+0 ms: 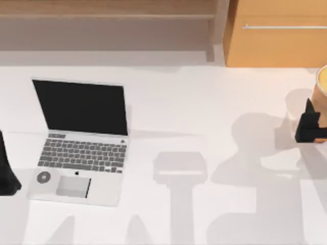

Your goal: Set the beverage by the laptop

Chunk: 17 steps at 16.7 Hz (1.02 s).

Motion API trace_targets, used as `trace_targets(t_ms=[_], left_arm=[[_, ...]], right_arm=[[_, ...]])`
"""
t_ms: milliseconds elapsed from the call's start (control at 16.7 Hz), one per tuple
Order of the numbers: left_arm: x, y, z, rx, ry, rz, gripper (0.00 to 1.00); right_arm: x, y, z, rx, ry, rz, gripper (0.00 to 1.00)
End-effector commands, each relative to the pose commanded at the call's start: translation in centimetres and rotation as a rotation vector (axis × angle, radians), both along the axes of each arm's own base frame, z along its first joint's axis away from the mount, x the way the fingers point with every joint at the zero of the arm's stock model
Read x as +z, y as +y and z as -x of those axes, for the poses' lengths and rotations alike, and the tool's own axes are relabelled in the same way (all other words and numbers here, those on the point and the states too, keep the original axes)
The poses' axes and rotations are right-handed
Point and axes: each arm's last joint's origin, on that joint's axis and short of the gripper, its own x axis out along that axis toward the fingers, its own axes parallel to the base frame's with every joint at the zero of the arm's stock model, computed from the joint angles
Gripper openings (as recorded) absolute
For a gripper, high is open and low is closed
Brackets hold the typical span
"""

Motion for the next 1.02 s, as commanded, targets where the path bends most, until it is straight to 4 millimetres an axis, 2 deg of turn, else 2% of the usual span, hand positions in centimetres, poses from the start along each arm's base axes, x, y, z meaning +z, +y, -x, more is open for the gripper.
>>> trace_targets(t_ms=[120, 360, 1020], left_arm=[[0.0, 0.0, 0.0, 0.0, 0.0, 0.0, 1.0], [0.0, 0.0, 0.0, 0.0, 0.0, 0.0, 1.0], [0.0, 0.0, 0.0, 0.0, 0.0, 0.0, 1.0]], right_arm=[[-0.26, -0.1, -1.13, 0.0, -0.005, -0.001, 1.0], [-0.3, -0.12, -1.29, 0.0, -0.006, -0.001, 1.0], [-0.3, -0.12, -1.29, 0.0, -0.006, -0.001, 0.17]])
